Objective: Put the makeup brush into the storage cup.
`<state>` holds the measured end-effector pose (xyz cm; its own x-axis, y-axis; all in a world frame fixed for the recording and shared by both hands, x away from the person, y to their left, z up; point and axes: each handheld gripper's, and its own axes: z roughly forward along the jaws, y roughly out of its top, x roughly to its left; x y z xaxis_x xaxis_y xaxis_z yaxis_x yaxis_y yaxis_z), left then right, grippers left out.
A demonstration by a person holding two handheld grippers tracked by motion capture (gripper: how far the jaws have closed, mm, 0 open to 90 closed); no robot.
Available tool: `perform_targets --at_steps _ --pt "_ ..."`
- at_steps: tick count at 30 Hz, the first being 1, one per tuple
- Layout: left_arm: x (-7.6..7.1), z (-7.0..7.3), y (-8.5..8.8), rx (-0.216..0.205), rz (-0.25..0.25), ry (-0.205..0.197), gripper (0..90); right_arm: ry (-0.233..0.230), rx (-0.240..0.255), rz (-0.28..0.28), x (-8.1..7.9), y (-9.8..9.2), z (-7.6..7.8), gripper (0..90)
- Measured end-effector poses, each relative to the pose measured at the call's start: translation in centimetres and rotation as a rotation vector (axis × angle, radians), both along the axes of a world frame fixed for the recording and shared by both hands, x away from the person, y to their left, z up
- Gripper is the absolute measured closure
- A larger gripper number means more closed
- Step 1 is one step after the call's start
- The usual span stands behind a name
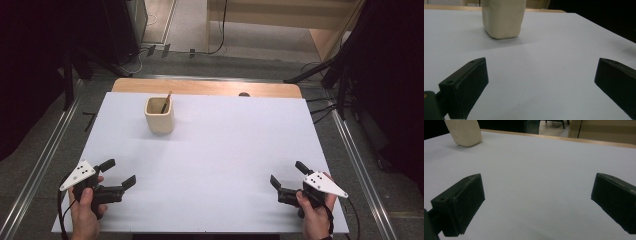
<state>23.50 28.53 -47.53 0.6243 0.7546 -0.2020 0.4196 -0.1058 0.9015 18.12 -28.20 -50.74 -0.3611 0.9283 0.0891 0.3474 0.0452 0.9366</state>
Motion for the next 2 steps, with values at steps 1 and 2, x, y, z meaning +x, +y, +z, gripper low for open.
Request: perform_targets --at_steps 1,2 --pt "0.08 -0.03 -0.05 -0.001 -0.001 0.001 0.0 -0.002 -0.002 -0.010 -0.06 0.08 0.05 0.0" --pt "0.18 -0.08 -0.10 -0.002 -0.003 0.002 0.0 -0.005 -0.006 -0.018 -0.09 0.14 0.10 0.0"
